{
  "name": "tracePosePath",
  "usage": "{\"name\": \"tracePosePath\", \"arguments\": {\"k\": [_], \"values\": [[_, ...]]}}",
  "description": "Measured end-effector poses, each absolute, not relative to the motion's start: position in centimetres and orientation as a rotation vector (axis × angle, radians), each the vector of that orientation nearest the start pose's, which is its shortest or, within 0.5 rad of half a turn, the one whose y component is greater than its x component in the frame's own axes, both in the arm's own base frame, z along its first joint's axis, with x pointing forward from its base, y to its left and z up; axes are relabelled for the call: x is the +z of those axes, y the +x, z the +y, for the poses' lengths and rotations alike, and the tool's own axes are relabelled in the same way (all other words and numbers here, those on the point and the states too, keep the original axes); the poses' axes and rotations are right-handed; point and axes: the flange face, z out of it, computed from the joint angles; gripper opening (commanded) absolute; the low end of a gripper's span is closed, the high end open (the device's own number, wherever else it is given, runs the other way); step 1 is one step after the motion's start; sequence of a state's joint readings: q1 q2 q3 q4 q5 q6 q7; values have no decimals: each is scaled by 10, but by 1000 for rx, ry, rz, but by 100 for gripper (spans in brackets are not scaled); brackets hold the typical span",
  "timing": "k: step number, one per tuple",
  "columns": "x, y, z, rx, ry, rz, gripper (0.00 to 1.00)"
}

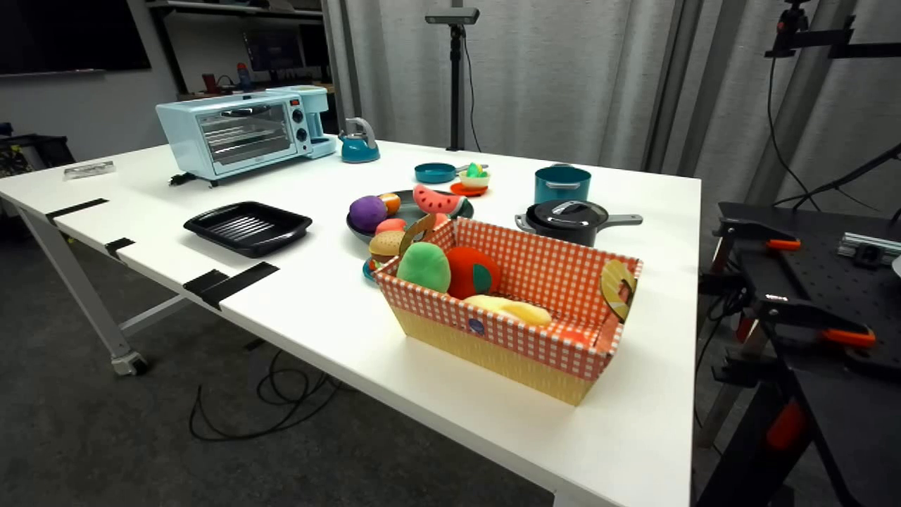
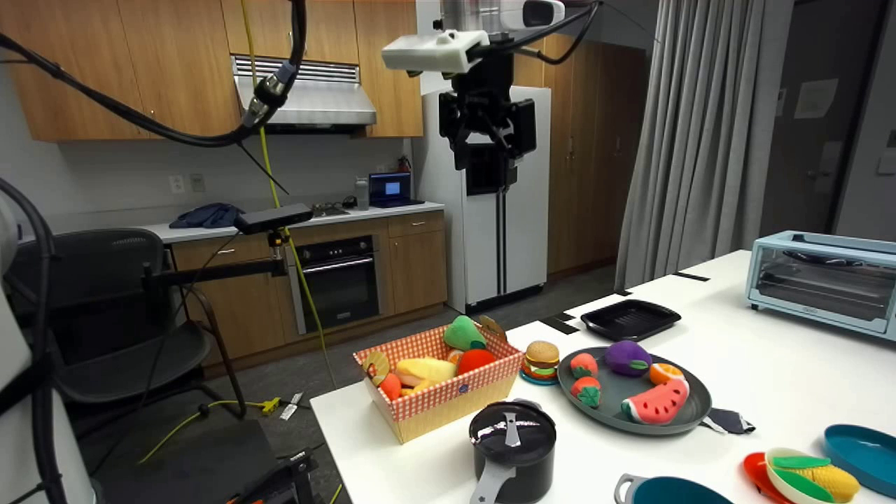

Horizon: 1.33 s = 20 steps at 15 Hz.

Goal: Transfer the lid from the black pot to the blue pot

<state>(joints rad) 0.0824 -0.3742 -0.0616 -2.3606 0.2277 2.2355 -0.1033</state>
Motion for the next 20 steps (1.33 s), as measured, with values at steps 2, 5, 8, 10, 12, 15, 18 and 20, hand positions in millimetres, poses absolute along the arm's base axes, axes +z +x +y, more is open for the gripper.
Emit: {"name": "tracePosePath", "arguments": {"k": [2, 5, 8, 10, 12, 15, 18, 20], "values": [[496, 458, 15, -373, -2910, -10, 100], [496, 458, 15, -373, -2910, -10, 100], [494, 458, 15, -367, -2912, -12, 100], [491, 458, 15, -353, -2914, -9, 100], [486, 459, 13, -332, -2919, -3, 100], [474, 460, 8, -279, -2938, 4, 100], [459, 458, -2, -202, -2973, 9, 100], [446, 454, -9, -148, -3000, 11, 100]]}}
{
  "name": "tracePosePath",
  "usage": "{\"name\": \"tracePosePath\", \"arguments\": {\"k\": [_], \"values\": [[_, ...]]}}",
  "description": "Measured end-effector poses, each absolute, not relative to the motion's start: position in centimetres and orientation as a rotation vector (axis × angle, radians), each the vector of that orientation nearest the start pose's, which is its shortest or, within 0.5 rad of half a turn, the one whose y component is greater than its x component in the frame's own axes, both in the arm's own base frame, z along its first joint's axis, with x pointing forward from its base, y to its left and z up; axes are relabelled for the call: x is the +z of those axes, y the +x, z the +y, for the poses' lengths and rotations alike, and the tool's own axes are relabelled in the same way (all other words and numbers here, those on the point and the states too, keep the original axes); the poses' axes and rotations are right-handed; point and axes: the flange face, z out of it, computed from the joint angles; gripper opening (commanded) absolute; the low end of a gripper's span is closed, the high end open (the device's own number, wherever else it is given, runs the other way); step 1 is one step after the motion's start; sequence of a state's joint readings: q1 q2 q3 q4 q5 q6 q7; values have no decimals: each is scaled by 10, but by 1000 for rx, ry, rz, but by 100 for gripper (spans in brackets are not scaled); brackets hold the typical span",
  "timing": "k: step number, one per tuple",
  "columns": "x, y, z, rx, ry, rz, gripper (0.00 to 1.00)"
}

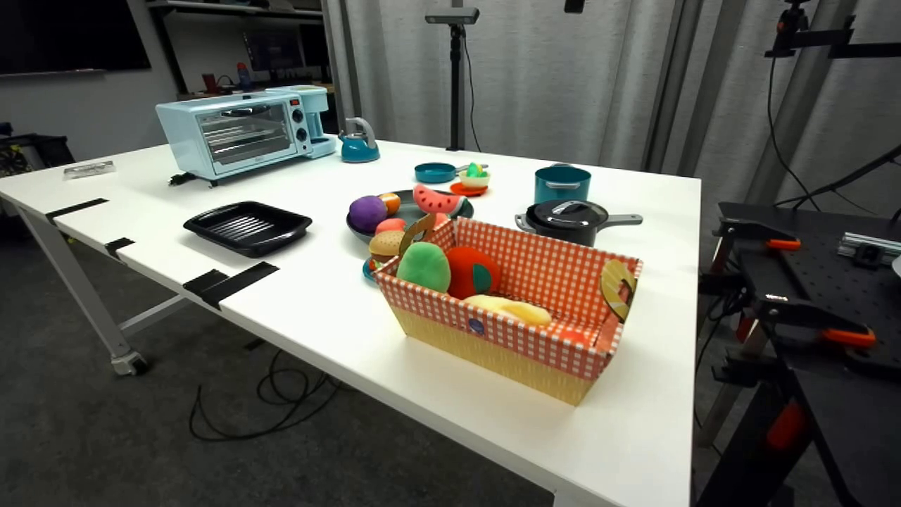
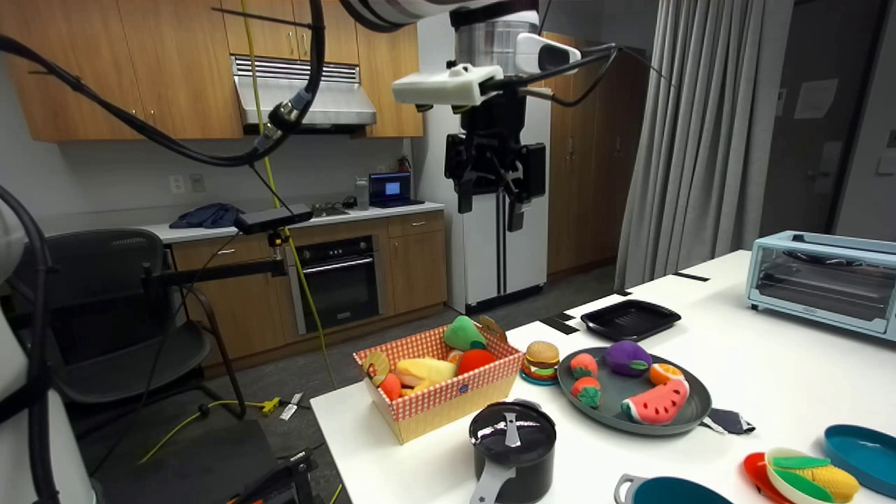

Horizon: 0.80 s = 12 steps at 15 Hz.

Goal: Transfer the lid from the black pot to the blue pot

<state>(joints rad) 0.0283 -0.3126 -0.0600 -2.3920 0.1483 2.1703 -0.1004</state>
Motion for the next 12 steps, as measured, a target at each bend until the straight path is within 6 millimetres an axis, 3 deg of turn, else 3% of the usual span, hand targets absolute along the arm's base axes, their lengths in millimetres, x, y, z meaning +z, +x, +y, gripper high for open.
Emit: {"name": "tracePosePath", "arguments": {"k": [5, 12], "values": [[414, 443, -22, -30, -3056, -16, 100], [360, 421, -24, 119, -3054, -264, 100]]}}
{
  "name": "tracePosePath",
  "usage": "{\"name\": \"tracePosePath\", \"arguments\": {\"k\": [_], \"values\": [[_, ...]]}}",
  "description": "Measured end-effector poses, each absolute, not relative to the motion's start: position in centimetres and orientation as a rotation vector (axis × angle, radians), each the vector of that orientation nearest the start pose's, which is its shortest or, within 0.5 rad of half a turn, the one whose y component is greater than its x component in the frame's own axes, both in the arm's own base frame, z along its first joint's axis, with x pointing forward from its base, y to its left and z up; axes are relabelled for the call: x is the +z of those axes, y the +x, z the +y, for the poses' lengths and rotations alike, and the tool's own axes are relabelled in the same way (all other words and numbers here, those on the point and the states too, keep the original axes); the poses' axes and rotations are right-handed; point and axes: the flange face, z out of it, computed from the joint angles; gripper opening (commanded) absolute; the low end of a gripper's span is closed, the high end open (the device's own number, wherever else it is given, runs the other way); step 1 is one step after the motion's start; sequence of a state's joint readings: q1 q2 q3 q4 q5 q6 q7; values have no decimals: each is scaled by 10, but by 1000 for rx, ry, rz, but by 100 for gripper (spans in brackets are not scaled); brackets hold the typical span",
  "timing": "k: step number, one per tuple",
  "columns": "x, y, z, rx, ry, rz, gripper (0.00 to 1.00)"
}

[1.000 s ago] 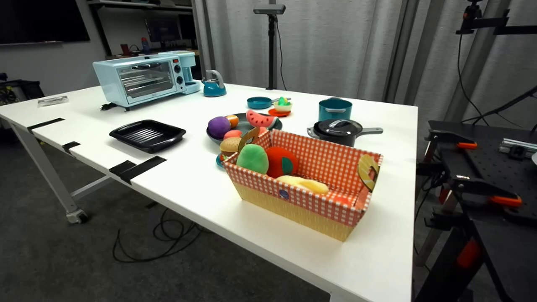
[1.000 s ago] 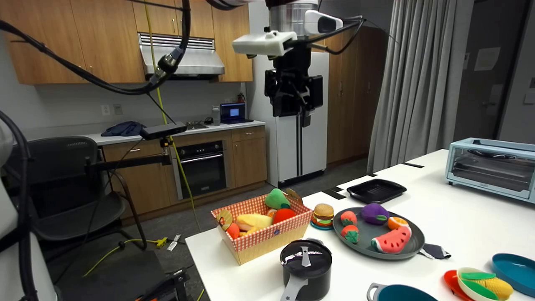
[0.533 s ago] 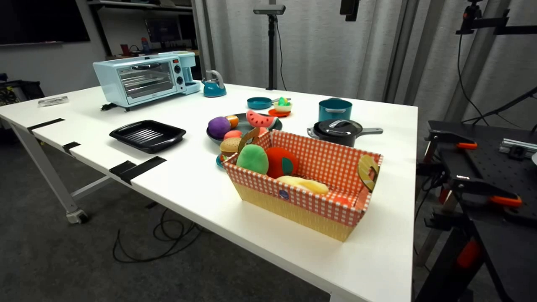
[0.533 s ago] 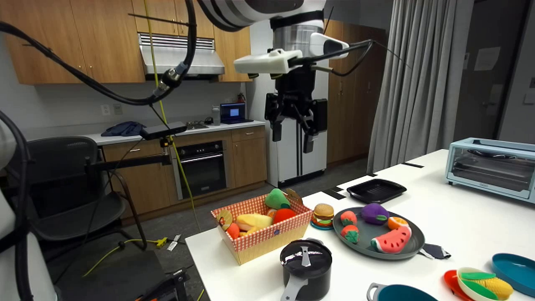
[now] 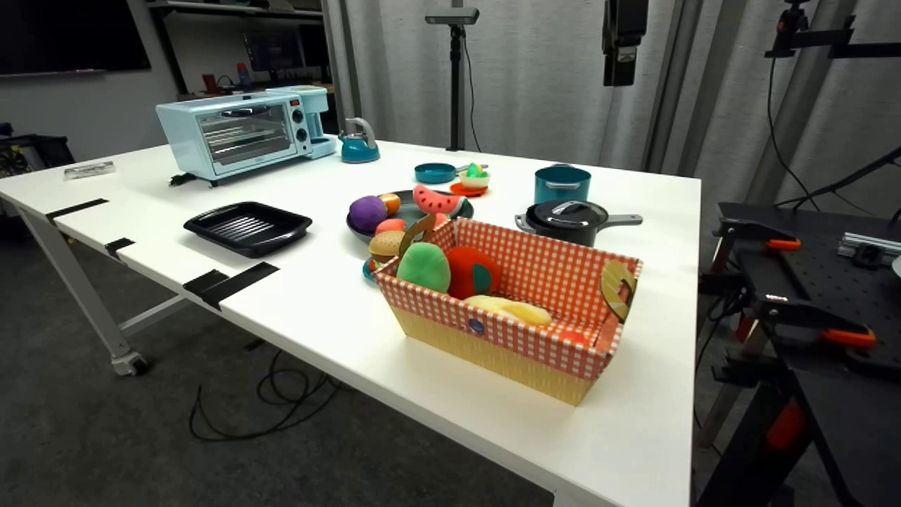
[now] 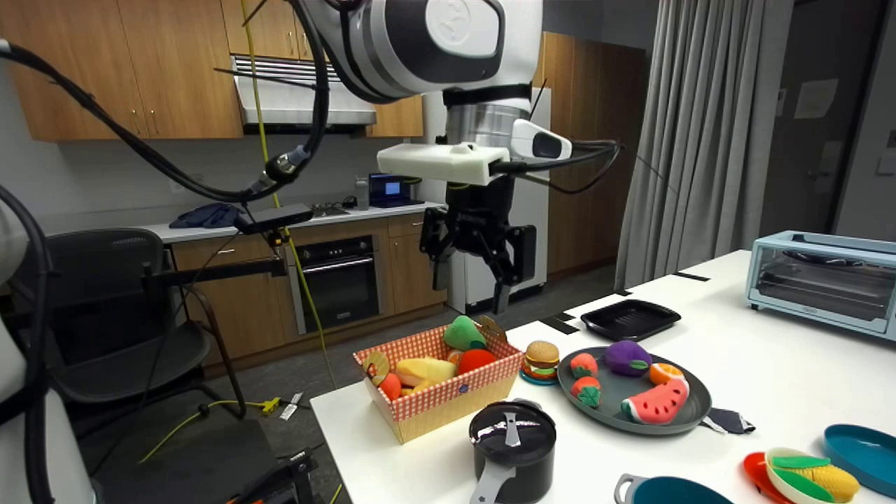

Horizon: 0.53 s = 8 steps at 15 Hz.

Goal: Transfer the lid from the black pot to the blue pot

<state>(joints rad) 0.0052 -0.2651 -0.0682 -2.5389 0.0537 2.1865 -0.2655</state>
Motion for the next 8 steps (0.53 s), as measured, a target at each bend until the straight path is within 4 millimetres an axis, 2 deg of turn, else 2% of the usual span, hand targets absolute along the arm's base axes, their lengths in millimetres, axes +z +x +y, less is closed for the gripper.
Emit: {"name": "tracePosePath", "arguments": {"k": [8], "values": [[314, 418, -48, 189, -2971, -596, 100]]}}
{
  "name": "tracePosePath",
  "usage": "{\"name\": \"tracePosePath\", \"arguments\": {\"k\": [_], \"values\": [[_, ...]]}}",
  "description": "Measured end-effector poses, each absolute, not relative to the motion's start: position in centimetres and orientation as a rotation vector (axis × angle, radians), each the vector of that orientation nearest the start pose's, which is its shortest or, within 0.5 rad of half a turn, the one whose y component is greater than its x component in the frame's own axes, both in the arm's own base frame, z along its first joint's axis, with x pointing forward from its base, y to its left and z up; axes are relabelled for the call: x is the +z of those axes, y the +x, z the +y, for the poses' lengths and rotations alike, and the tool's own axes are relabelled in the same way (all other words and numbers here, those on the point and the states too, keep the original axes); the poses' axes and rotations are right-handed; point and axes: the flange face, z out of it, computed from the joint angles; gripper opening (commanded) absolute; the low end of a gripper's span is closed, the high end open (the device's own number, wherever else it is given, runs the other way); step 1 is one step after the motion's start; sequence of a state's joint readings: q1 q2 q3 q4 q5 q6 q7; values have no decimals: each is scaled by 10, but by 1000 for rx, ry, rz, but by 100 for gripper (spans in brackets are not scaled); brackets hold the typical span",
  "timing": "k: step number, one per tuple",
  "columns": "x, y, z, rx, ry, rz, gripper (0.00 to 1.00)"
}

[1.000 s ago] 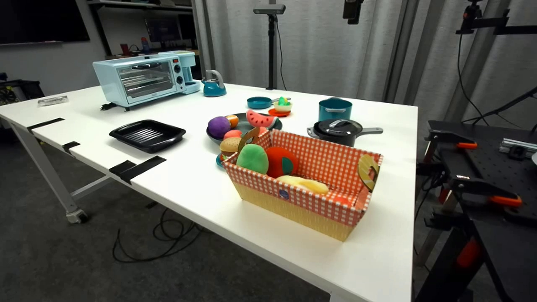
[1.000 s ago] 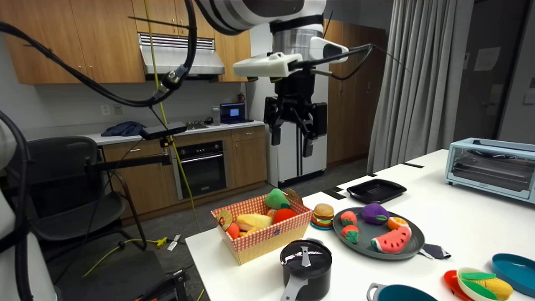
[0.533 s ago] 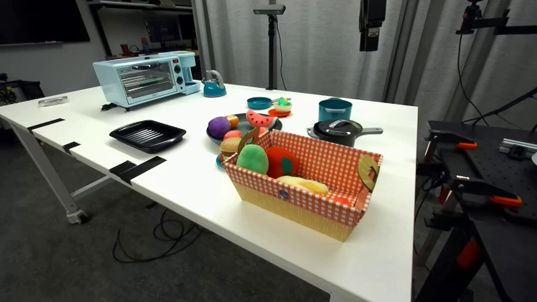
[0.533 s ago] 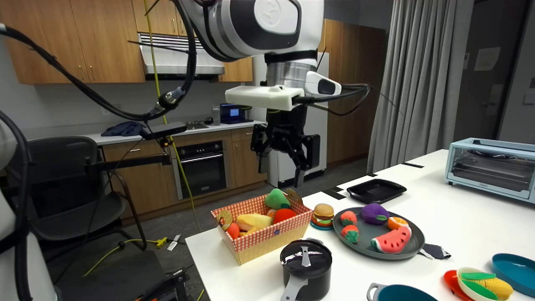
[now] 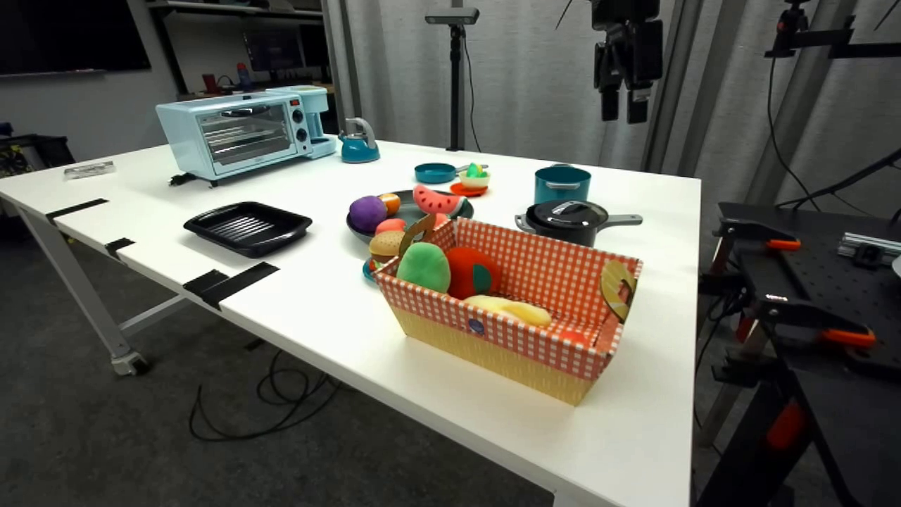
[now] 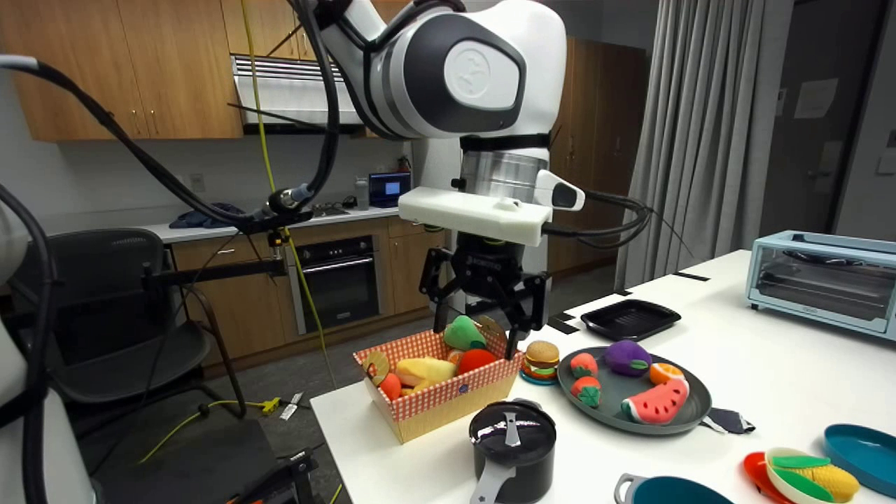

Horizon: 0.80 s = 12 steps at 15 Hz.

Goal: Transfer the lid from the black pot to the blue pot

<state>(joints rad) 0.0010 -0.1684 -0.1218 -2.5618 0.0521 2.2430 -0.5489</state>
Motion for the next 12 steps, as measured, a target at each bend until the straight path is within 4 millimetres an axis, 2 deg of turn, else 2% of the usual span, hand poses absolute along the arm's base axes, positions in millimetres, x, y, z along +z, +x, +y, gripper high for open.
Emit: {"name": "tracePosePath", "arguments": {"k": [5, 12], "values": [[290, 422, -58, 188, -2918, -797, 100], [256, 441, -56, 50, -2930, -993, 100]]}}
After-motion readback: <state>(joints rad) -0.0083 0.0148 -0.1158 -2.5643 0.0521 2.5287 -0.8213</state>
